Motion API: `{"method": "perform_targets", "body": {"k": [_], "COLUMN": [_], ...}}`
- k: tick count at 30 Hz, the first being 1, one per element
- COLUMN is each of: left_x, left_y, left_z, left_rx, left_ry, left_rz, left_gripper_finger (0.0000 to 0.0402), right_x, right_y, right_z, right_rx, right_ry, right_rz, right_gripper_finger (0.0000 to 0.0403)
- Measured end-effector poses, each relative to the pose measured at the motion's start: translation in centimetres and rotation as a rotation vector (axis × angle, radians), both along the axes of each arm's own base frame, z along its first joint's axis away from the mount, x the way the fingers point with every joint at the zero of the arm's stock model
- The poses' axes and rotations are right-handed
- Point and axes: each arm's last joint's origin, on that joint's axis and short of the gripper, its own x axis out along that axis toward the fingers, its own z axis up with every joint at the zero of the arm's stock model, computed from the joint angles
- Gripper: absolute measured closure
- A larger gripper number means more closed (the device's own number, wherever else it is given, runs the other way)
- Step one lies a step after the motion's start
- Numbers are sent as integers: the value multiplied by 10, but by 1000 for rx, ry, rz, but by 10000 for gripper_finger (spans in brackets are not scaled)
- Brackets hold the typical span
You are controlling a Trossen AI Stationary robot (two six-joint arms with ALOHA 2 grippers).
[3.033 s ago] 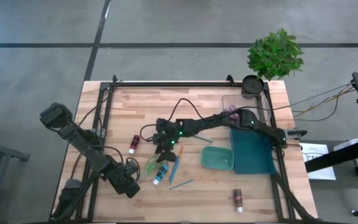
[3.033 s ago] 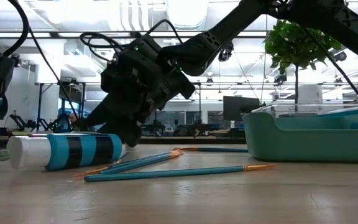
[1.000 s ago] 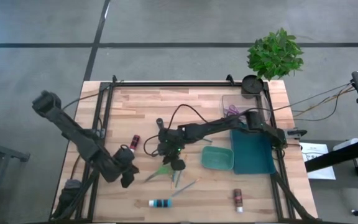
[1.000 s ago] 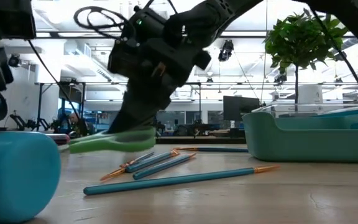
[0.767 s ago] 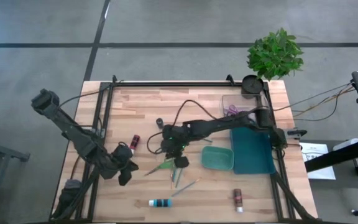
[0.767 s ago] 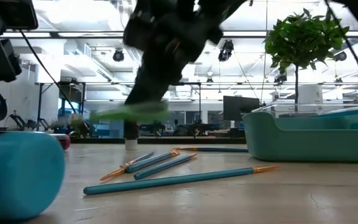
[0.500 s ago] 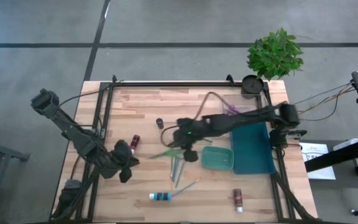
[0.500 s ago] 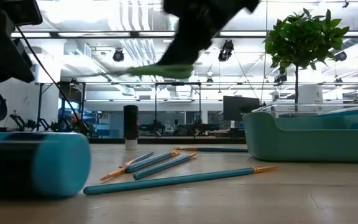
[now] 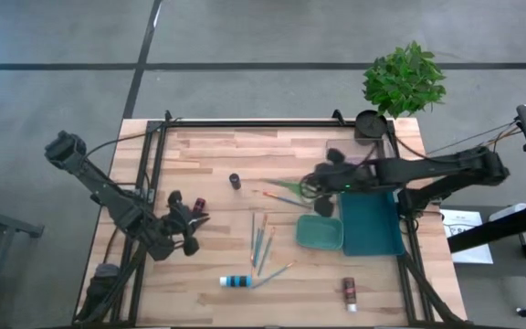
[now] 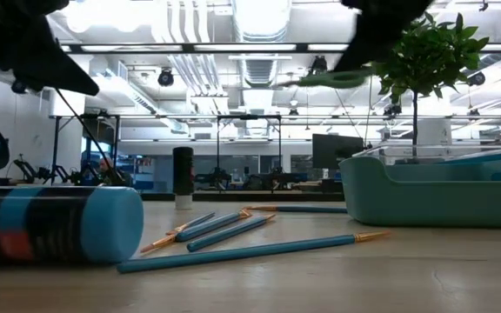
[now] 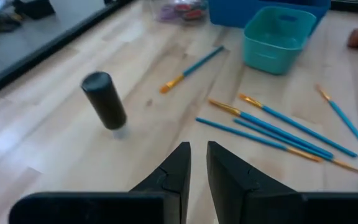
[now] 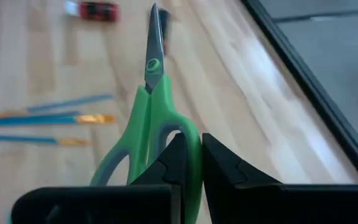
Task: Pick & Place Paint Supplies
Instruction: Put the green scissors into the transparent bin
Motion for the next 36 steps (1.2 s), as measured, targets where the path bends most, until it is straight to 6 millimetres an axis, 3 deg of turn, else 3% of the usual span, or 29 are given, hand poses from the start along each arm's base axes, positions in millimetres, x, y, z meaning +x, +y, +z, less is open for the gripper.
{"method": "perform_targets", "body": {"k": [7, 17, 28, 36], "left_x": [6, 12, 14, 14], "left_y": [10, 18, 19, 19], "left_z": [2, 4, 5, 5], "left_rx": [58, 131, 122, 119], "left_ry": [-32, -47, -59, -62], "left_rz": [86, 139, 147, 147], "left_gripper_finger": [340, 340, 340, 340], "right_x": [-49, -98, -114, -119], "right_y": [-6, -14, -22, -24], "right_z": [1, 8, -5, -19], "right_rx": [-37, -115, -260, -346], "right_ry": [80, 135, 394, 506], "right_rz": [-97, -283, -386, -348], "right_gripper_finger": [383, 383, 383, 383]}}
